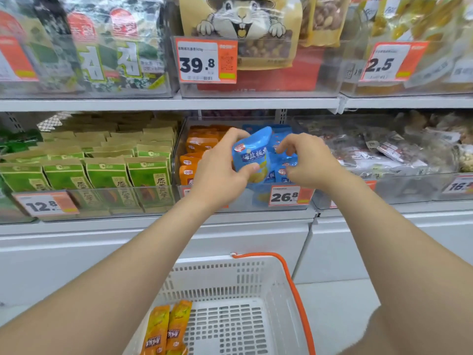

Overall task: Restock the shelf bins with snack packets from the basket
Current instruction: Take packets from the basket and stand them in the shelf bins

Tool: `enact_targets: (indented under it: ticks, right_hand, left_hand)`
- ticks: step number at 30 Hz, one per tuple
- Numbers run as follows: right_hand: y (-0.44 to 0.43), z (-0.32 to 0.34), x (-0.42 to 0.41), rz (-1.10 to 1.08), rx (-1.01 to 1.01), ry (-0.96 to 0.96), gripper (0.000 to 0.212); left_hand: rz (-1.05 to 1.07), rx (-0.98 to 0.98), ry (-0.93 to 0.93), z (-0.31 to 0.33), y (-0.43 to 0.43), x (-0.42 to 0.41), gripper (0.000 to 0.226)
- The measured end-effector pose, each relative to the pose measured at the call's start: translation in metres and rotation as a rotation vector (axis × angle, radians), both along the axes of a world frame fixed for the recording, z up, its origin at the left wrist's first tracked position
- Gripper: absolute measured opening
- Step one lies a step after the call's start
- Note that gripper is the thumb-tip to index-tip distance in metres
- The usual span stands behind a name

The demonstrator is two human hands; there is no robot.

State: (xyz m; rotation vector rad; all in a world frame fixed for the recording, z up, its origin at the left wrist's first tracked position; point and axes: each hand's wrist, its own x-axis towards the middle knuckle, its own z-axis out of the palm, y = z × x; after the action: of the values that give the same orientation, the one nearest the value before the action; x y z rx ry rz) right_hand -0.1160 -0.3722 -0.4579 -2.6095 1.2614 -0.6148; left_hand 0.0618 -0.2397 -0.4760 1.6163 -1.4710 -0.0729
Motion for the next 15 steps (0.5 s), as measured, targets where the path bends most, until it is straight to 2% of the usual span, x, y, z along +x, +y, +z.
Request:
enact_targets:
  ticks: [2, 6, 7, 10, 11, 14, 15]
  right_hand:
    - [-0.007, 0.0, -0.004, 0.002, 0.007, 0.062, 0.029]
    - [-0.02, -0.006, -0.007, 0.04, -0.033, 0.093, 0.028]
    - [-0.022, -0.007, -0.007, 0.04, -0.044, 0.093, 0.028]
    - [-0.026, -0.007, -0.01, 0.023, -0.062, 0.081, 0.029]
    - [-0.027, -0.008, -0.011, 0.01, -0.056, 0.072, 0.03]
    - [-0.027, -0.008, -0.013, -0.027, -0.028, 0.051, 0.033]
    - [-0.026, -0.008, -0.013, -0.034, -0.021, 0.043, 0.033]
  left_hand:
    - [-0.013, 0.035, -0.053, 0.004, -0.013, -0.004, 0.035]
    - [0.017, 0.114, -0.104, 0.015, -0.039, -0.005, 0.025]
    - [0.015, 0.162, -0.111, 0.018, -0.043, -0.005, 0.028]
    - [0.01, 0.365, -0.105, 0.023, -0.05, -0.006, 0.062]
    - [-0.001, 0.434, -0.122, 0.023, -0.05, -0.008, 0.058]
    - [-0.059, 0.56, -0.17, 0.011, -0.054, -0.009, 0.016]
    - [-0.072, 0.578, -0.162, 0.008, -0.054, -0.011, 0.014]
